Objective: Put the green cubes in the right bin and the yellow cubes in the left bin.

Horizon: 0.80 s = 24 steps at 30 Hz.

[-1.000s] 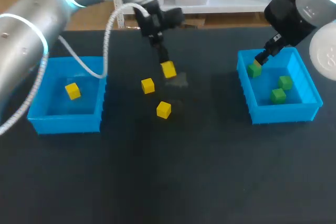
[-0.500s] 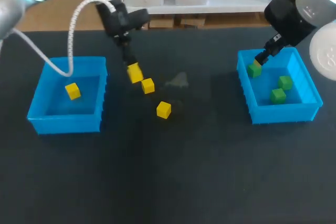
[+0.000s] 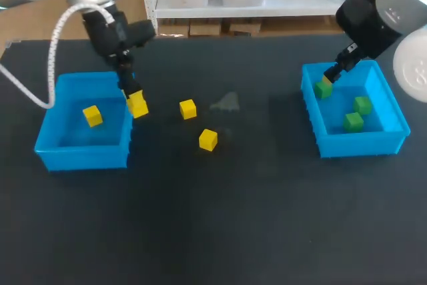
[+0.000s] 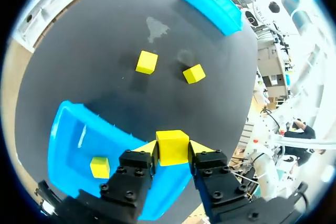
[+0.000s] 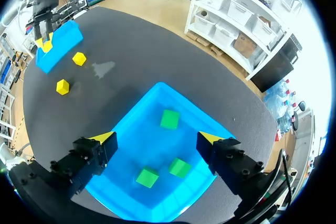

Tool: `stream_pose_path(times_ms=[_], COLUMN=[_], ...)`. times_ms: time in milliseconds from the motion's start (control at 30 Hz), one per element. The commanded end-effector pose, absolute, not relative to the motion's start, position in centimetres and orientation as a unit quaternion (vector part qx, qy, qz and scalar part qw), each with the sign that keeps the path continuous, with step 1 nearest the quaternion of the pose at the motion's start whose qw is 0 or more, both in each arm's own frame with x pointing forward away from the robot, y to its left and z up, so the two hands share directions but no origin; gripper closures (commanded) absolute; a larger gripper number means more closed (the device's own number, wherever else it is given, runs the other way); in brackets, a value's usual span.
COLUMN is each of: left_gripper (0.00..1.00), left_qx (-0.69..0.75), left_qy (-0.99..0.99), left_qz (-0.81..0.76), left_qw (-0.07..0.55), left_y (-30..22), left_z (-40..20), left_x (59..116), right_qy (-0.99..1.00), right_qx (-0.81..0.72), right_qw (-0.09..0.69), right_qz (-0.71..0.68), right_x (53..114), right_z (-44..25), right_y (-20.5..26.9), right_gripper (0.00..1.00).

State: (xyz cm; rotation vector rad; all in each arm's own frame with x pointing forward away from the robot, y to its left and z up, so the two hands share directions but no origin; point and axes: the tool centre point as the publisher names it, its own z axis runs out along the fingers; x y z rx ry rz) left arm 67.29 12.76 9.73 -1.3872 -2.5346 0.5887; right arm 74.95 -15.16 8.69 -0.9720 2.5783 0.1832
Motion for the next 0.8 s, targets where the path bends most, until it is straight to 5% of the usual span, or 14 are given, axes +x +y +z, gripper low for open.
stream_pose_path(times_ms=[33, 800], left_gripper=[1.00, 1.00], left_qx=[-0.373, -0.260], left_qy=[-0.856, -0.924], left_qz=[0.169, 0.091], left_qw=[-0.315, -0.266], left_y=[14.6, 18.7], left_z=[10.7, 8.3], left_x=[65.5, 67.9], right_qy=[0.917, 0.917], right_qx=[-0.346, -0.346], right_qw=[0.189, 0.189], right_qz=[0.066, 0.066], right_x=[74.9, 74.9], right_z=[8.7, 8.7], right_y=[-15.2, -15.2], right_gripper=[0.00, 0.00])
